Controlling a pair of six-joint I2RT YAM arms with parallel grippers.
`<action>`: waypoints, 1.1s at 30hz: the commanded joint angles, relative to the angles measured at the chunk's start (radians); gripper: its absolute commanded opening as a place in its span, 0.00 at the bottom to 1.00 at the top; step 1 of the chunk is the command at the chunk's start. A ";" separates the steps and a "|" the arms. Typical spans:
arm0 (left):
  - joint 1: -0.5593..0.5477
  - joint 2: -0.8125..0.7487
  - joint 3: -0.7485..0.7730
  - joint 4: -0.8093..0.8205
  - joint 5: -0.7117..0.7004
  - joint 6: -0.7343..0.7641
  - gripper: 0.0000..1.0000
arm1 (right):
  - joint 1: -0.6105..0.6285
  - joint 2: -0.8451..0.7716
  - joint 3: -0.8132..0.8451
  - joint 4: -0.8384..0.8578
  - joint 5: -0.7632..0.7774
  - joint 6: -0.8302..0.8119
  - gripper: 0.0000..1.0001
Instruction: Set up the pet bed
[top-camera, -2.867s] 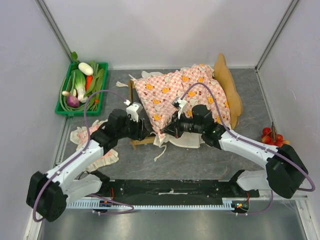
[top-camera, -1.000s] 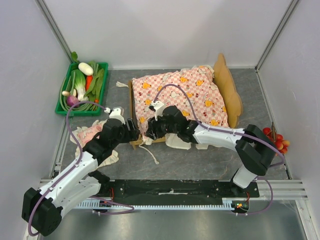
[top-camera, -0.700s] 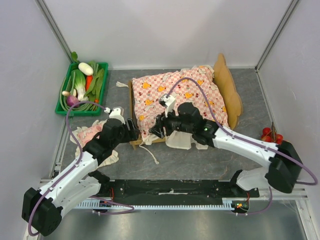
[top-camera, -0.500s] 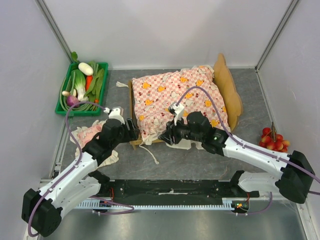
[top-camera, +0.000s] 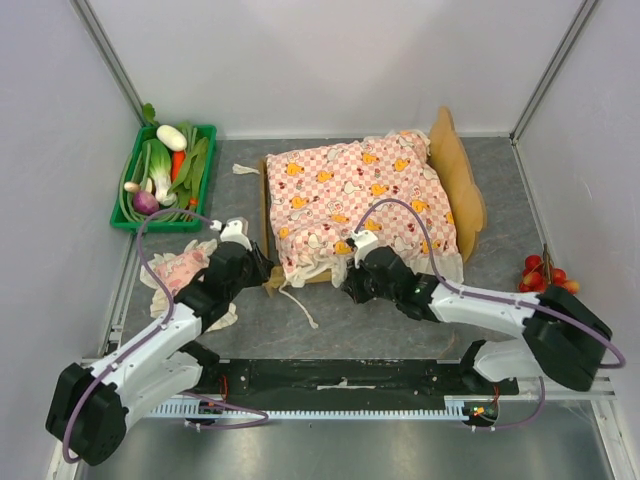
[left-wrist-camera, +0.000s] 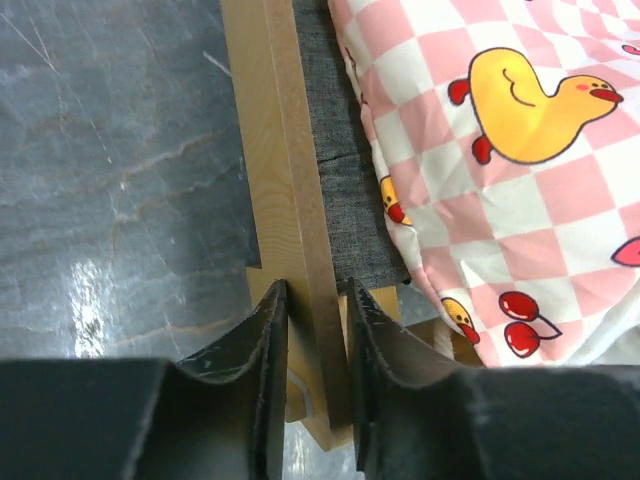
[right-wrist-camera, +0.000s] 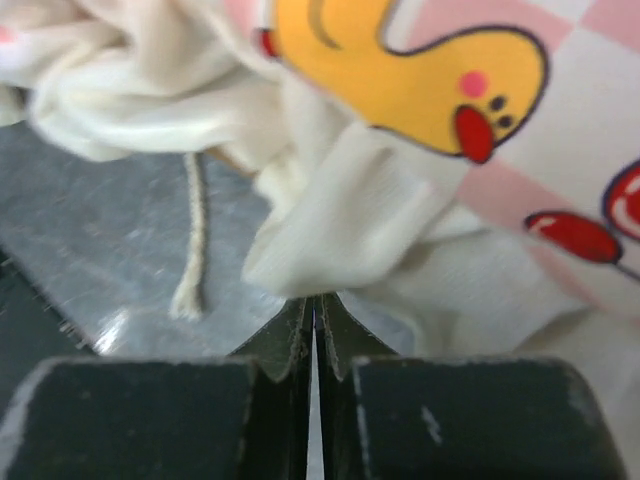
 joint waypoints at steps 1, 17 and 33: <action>0.001 0.074 0.023 0.129 -0.053 0.030 0.22 | -0.067 0.162 0.088 0.140 0.113 -0.064 0.06; 0.103 0.258 0.069 0.279 0.065 0.079 0.02 | 0.003 0.417 0.087 0.658 0.021 0.138 0.30; 0.155 0.255 0.055 0.269 0.187 0.088 0.02 | 0.307 0.604 0.337 0.520 0.361 0.083 0.29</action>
